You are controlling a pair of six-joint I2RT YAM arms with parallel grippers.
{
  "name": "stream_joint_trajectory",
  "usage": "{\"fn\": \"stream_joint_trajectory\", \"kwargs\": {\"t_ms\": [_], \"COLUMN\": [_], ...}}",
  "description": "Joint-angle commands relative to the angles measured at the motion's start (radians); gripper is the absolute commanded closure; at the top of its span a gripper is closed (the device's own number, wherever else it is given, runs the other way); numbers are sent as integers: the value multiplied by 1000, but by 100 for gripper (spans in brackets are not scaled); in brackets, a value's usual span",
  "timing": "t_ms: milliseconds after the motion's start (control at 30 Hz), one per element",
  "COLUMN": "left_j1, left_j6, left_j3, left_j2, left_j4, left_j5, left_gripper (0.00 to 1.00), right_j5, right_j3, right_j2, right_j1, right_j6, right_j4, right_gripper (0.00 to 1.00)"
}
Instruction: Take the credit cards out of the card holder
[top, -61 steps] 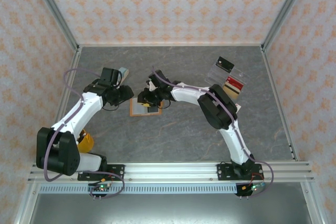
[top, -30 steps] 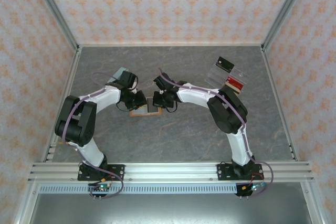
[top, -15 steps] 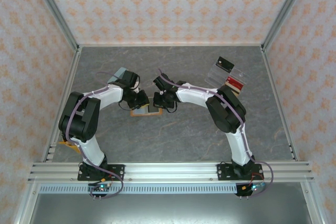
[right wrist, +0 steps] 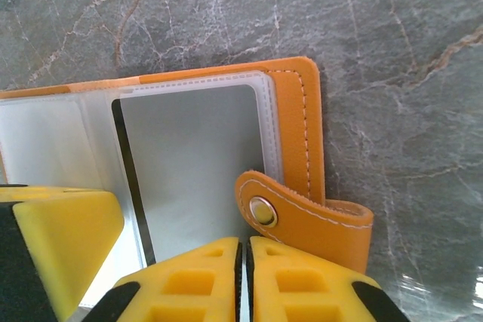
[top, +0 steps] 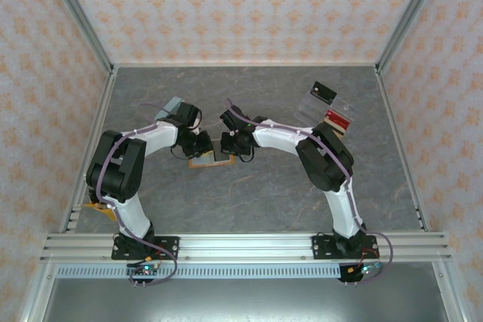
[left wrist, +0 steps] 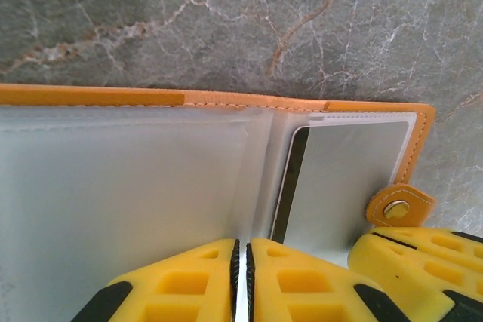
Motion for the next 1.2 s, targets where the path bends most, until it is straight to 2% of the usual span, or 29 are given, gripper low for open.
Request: {"fn": "stream_joint_trajectory", "kwargs": {"t_ms": [0,333,933,1167], "left_j1": [-7,-7,7,29], "left_j6": [25,26,11,-7], "left_j3": [17,18,-17,-55], "left_j2": [20,19,20,10], "left_j4": [-21,-26,51,114], "left_j5": [-37,-44,15,78], "left_gripper": [85,87,83,82], "right_j5": [57,94,5,-12], "right_j3": [-28,-54,-13,0], "right_j2": [-51,-66,22,41], "right_j1": [4,4,4,3], "right_j6": [-13,-12,-22,-26], "right_j4": [-21,-3,-26,-36], "right_gripper": [87,87,89,91]}}
